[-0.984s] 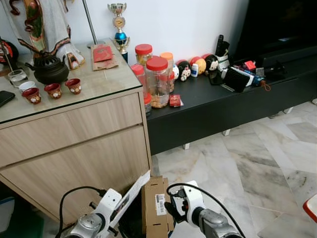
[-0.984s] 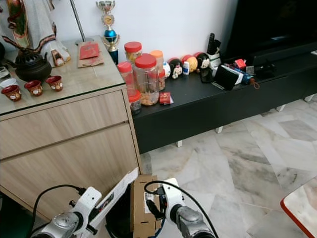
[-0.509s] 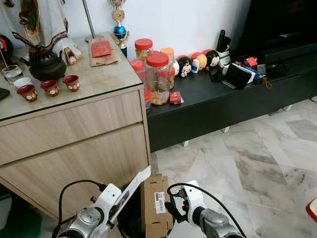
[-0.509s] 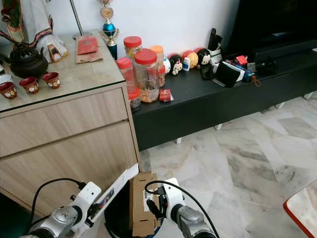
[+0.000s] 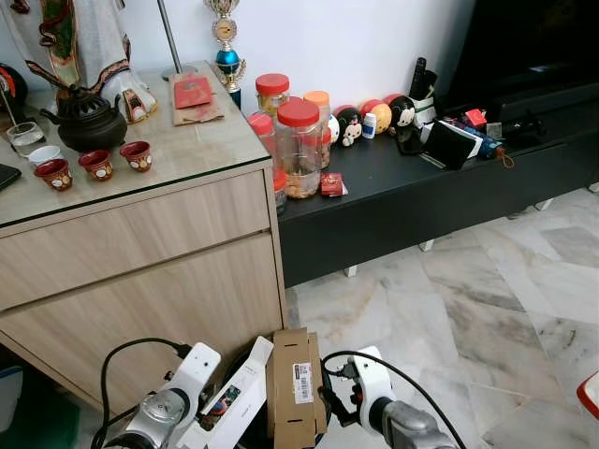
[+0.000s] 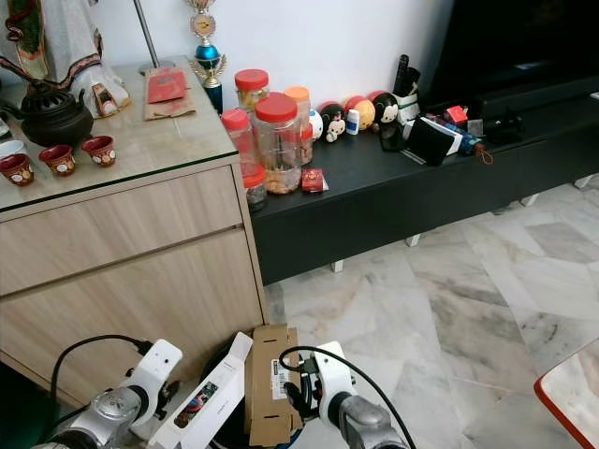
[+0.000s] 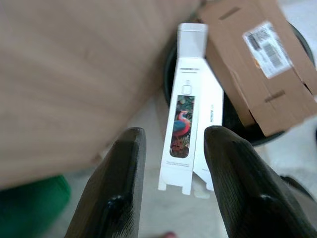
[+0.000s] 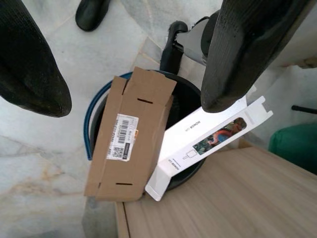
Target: Picking trash to rubbish bin
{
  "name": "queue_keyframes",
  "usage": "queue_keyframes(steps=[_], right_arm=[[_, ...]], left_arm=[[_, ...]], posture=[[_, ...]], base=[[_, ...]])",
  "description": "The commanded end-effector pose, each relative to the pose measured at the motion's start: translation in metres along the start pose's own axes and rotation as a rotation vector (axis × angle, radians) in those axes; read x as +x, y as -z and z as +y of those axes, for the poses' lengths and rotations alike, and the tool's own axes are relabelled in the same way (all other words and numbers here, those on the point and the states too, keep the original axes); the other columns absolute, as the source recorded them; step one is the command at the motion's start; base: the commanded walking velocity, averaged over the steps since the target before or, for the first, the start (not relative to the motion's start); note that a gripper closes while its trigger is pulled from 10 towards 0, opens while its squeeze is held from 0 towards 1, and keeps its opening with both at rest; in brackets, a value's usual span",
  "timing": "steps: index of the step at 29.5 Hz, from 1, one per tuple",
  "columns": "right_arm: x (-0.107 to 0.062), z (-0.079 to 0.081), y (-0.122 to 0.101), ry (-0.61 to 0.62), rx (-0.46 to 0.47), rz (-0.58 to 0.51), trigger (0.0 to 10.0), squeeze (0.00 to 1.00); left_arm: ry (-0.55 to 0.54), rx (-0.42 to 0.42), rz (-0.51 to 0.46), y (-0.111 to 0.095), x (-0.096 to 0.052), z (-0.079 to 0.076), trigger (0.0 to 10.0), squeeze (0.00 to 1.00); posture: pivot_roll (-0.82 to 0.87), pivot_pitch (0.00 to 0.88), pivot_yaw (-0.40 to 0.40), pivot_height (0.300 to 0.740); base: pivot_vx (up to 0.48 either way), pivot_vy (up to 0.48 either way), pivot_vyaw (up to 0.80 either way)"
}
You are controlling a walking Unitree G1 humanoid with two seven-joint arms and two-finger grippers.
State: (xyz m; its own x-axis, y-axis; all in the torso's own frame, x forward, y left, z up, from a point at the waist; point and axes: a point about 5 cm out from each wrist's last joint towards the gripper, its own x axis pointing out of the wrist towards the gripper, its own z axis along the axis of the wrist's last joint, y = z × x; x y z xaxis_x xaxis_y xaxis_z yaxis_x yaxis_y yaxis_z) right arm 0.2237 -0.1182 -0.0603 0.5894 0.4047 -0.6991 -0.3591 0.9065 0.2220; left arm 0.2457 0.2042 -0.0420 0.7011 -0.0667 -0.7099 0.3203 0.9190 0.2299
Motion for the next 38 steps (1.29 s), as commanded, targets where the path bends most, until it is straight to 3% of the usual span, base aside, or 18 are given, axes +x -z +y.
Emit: queue_keyframes(steps=[1,6,7,12,14,17,23,38], right_arm=[[-0.001,-0.001,0.002,0.015,0.007,0.003,10.0,0.00],[-0.002,-0.005,0.005,0.062,0.019,0.005,10.0,0.00],[-0.005,-0.011,0.010,0.117,0.046,0.022,10.0,0.00],[-0.011,-0.020,0.027,0.203,0.080,0.075,10.0,0.00],[-0.012,-0.021,0.028,0.210,0.082,0.079,10.0,0.00],[-0.020,-0.024,0.050,0.239,0.144,0.118,10.0,0.00],[-0.027,-0.025,0.067,0.275,0.149,0.166,10.0,0.00],[-0.021,-0.026,0.051,0.282,0.177,0.098,10.0,0.00]], left_arm=[[-0.032,-0.090,0.062,0.018,-0.004,0.003,10.0,0.00],[-0.081,-0.206,0.121,0.036,-0.009,0.002,10.0,0.00],[-0.099,-0.255,0.190,0.054,-0.014,-0.003,10.0,0.00],[-0.096,-0.281,0.275,0.081,-0.023,-0.014,10.0,0.00],[-0.096,-0.282,0.280,0.083,-0.024,-0.015,10.0,0.00],[-0.133,-0.330,0.261,0.091,-0.028,-0.016,10.0,0.00],[-0.168,-0.348,0.230,0.091,-0.029,-0.015,10.0,0.00],[-0.159,-0.373,0.213,0.090,-0.029,-0.019,10.0,0.00]], posture=[[0.07,0.006,0.028,0.740],[0.07,0.004,0.033,0.740],[0.06,0.001,0.037,0.740],[0.07,0.000,0.040,0.740],[0.07,0.000,0.040,0.740],[0.07,0.001,0.042,0.740],[0.07,0.000,0.046,0.740],[0.06,0.000,0.052,0.740]], base=[[0.000,0.000,0.00],[0.000,0.000,0.00],[0.000,0.000,0.00],[0.000,0.000,0.00],[0.000,0.000,0.00],[0.000,0.000,0.00],[0.000,0.000,0.00],[0.000,0.000,0.00]])
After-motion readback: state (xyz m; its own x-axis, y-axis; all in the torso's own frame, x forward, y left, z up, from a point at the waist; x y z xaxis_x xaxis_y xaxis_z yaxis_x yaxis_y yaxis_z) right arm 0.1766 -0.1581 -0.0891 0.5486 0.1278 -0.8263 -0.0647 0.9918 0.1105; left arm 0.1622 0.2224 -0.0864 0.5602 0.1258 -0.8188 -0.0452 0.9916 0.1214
